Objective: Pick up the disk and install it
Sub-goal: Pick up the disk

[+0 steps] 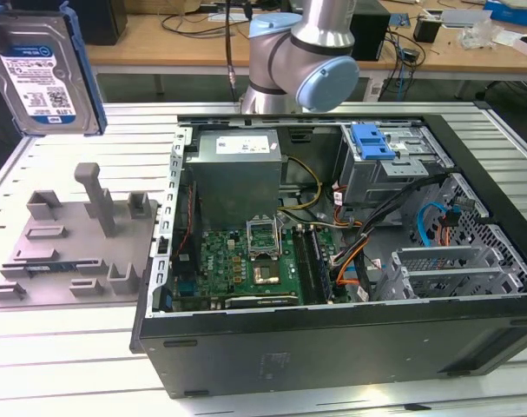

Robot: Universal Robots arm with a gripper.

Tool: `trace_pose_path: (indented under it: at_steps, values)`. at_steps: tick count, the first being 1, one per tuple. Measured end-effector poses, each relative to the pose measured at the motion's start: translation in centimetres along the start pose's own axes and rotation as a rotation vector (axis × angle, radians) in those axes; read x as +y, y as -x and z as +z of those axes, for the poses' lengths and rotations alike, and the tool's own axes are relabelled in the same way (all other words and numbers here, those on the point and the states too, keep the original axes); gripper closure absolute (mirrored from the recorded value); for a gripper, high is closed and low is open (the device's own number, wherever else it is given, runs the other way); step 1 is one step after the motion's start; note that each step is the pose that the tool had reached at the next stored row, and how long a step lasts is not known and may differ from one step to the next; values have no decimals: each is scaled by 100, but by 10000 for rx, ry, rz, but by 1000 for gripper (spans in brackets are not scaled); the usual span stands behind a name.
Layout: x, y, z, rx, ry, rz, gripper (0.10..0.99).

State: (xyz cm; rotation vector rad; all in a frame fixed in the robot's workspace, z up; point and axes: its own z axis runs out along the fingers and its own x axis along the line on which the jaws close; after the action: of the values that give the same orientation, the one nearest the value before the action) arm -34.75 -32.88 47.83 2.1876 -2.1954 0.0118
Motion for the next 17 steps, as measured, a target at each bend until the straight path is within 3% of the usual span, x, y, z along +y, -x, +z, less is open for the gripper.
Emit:
trace_pose_path:
  at_steps: [11, 13, 17]
  values:
    - [-402, -223, -6, 1, 141, -19, 718]
    - [-502, -283, -7, 1, 175, -20, 718]
    - [-621, -355, -8, 2, 209, -22, 718]
